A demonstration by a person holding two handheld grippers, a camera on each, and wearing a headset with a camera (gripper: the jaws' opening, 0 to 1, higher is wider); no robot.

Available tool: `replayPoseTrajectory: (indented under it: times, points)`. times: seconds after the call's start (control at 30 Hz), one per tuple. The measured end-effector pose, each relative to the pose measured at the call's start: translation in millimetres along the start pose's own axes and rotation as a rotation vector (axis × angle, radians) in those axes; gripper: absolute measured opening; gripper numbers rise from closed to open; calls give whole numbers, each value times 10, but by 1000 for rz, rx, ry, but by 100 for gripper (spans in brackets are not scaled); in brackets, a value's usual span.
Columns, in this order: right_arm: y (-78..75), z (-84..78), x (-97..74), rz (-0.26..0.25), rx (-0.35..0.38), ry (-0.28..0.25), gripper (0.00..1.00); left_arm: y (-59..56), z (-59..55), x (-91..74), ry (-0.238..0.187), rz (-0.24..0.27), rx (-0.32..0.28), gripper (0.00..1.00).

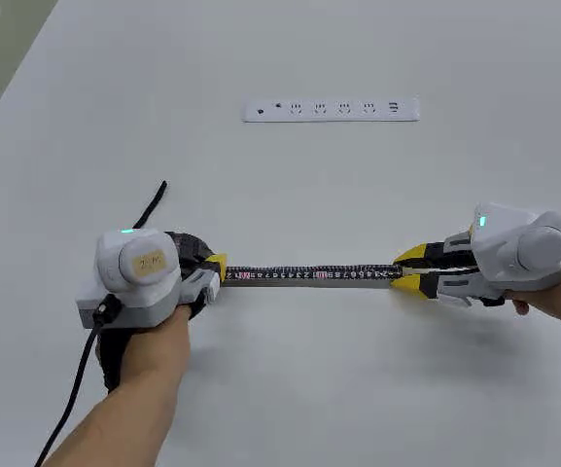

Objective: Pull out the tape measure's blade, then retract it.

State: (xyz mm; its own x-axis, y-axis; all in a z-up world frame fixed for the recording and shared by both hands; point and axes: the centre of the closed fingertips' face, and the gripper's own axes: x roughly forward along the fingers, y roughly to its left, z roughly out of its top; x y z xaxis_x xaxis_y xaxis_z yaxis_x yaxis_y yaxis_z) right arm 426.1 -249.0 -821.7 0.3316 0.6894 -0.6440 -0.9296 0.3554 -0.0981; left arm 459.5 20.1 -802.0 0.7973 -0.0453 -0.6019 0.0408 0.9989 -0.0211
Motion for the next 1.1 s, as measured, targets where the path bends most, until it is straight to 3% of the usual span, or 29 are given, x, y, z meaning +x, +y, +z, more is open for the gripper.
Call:
replayPoseTrajectory:
  times: [0.57, 1.1]
  points:
    - [28, -4, -6, 20, -5, 16, 11, 15, -9, -1, 5, -25, 26, 59]
    - [50, -9, -11, 17, -9, 25, 11, 13, -22, -17, 9, -31, 9, 59]
